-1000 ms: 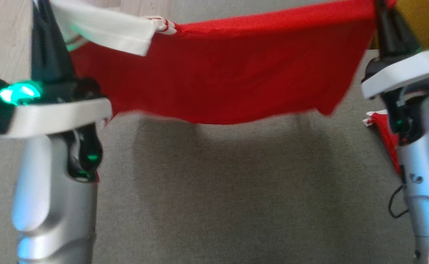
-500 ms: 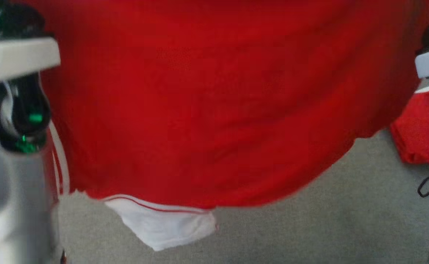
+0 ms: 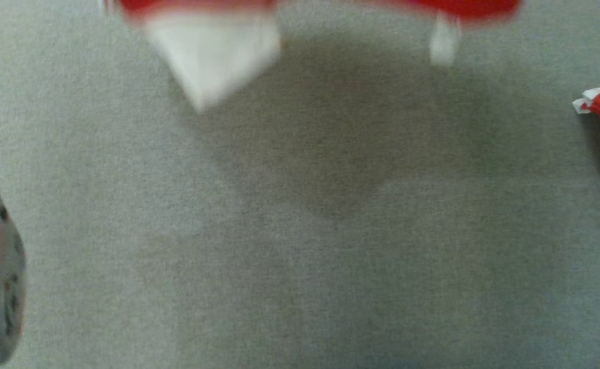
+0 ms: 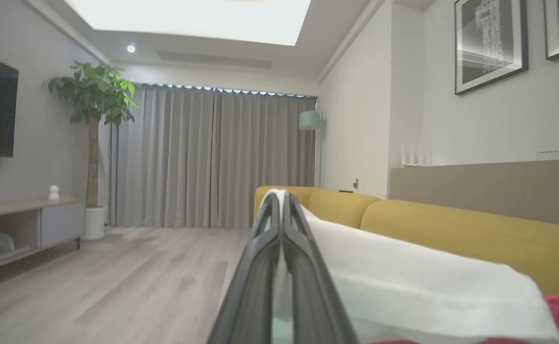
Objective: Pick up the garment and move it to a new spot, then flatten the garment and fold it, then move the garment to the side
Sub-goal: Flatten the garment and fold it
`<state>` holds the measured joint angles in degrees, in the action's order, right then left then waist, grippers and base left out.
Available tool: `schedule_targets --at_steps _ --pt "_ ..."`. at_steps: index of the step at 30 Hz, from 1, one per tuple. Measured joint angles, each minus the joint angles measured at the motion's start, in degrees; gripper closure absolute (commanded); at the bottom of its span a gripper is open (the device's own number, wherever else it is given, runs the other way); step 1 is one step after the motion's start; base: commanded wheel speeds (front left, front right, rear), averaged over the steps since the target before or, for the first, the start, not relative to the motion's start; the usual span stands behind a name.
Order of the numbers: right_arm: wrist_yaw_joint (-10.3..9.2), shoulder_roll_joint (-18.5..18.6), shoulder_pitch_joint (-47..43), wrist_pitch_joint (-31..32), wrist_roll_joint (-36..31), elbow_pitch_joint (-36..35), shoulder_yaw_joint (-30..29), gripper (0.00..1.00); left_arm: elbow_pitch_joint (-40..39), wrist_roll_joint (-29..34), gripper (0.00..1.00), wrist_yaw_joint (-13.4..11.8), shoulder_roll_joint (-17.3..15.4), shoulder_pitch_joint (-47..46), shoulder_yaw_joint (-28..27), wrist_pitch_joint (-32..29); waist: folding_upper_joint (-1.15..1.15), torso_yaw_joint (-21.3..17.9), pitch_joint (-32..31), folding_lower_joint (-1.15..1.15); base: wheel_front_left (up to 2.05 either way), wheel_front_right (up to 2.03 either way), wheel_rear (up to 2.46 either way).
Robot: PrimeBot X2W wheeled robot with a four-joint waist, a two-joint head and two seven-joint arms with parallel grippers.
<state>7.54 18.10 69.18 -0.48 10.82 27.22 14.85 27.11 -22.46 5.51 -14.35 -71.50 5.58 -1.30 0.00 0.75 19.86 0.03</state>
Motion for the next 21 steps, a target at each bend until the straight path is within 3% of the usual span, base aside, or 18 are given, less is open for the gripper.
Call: schedule_targets --at_steps 5,9,12,17,21 --pt "0.0 -1.7 7.9 -10.3 -2.7 13.0 -1.6 1.0 9.0 2.4 1.0 0.6 -0.3 -9.9 1.1 6.8 0.0 1.2 1.6 -0.03 0.0 0.0 0.0" --pt "0.0 -3.2 9.9 -13.0 -3.8 22.2 -2.2 1.0 15.8 2.2 1.0 1.2 0.8 -12.6 2.3 12.1 0.0 1.8 2.2 -0.03 0.0 0.0 0.0" --pt "0.0 -4.4 8.2 -13.1 -0.8 27.6 -1.6 1.0 19.0 1.2 1.0 1.6 1.6 -10.1 4.0 14.0 0.0 1.9 2.3 -0.03 0.0 0.0 0.0" --pt "0.0 -4.9 1.0 -10.5 2.0 33.3 7.4 1.0 21.4 -1.5 1.0 1.7 2.5 -0.7 7.9 15.1 0.0 2.0 2.0 -0.03 0.0 0.0 0.0" --pt "0.0 -4.4 -4.6 -7.7 5.8 34.7 15.4 1.0 19.4 -5.8 1.0 2.0 0.6 9.0 14.3 15.3 0.0 1.4 0.6 -0.04 0.0 0.0 0.0"
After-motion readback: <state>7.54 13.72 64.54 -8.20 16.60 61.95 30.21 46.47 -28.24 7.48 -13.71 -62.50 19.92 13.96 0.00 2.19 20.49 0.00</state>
